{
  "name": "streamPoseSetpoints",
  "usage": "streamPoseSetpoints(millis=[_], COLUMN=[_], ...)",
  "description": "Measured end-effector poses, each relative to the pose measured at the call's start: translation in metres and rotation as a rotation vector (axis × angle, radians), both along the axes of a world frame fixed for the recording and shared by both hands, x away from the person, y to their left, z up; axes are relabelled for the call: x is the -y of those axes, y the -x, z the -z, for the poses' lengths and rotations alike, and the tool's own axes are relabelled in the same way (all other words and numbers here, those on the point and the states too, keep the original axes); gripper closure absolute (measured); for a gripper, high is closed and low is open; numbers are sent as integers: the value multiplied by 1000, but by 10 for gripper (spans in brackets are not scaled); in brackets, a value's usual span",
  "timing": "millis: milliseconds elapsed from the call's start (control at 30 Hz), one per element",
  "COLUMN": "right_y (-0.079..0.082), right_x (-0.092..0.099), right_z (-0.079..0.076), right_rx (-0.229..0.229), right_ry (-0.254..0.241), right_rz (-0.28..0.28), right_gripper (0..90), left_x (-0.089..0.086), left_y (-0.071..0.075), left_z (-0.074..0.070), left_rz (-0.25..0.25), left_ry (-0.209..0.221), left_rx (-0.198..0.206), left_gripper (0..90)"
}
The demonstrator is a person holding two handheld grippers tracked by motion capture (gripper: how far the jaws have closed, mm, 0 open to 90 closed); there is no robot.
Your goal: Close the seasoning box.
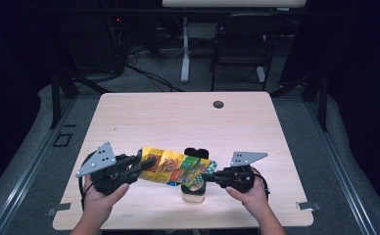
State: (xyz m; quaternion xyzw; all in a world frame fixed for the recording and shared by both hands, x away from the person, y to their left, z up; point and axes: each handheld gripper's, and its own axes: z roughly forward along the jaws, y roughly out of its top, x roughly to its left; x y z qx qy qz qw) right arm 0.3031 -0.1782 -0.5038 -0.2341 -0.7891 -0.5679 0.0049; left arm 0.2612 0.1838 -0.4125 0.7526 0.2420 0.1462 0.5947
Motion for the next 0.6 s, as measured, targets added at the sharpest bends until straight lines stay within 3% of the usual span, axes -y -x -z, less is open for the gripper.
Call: streamPoseSetpoints(millis=[433, 600], right_y=[2, 1], right_x=[8, 12], right_z=[-2, 0], right_rx=[0, 5], right_ry=[-8, -6], right_rz=[9, 31], right_gripper=[900, 898], left_x=[7, 13], left_y=[-3, -3], left_z=[0, -3], left_rz=[15, 23], left_ry=[10, -8], left_rx=[-4, 2], left_gripper=[769, 771])
